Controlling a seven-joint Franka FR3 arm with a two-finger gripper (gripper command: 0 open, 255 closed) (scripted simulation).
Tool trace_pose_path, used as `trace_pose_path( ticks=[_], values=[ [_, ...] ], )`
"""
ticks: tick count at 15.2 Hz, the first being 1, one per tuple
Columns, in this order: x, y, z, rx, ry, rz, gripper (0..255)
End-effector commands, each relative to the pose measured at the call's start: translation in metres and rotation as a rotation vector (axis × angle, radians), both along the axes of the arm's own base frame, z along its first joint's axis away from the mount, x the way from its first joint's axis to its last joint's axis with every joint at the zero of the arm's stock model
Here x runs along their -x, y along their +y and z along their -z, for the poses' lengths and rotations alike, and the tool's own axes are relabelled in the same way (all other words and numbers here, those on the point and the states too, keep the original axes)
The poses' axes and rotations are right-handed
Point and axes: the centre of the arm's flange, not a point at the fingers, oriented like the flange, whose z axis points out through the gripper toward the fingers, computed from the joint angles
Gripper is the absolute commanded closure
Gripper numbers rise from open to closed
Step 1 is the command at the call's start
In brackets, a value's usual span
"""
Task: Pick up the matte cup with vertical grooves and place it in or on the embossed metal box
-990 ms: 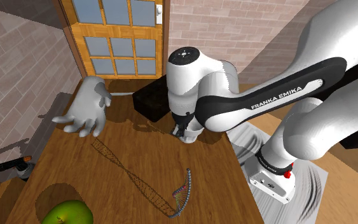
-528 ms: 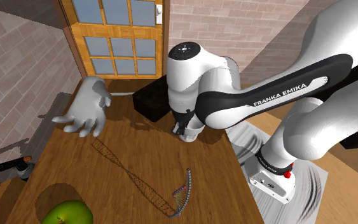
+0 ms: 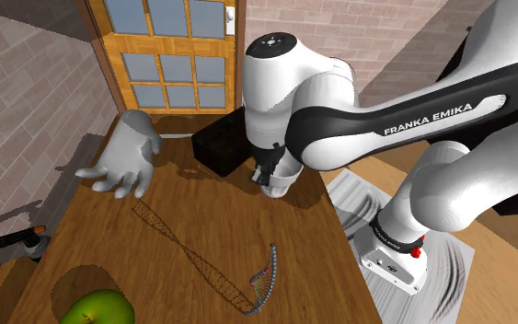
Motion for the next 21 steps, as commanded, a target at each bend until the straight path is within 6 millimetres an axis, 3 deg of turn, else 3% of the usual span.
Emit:
trace_pose_path(
  ticks=[1, 21],
  values=[
    [-0.001, 0.0, -0.012, 0.0, 0.0, 0.0, 255],
    [-0.001, 0.0, -0.117, 0.0, 0.0, 0.0, 255]
  ],
)
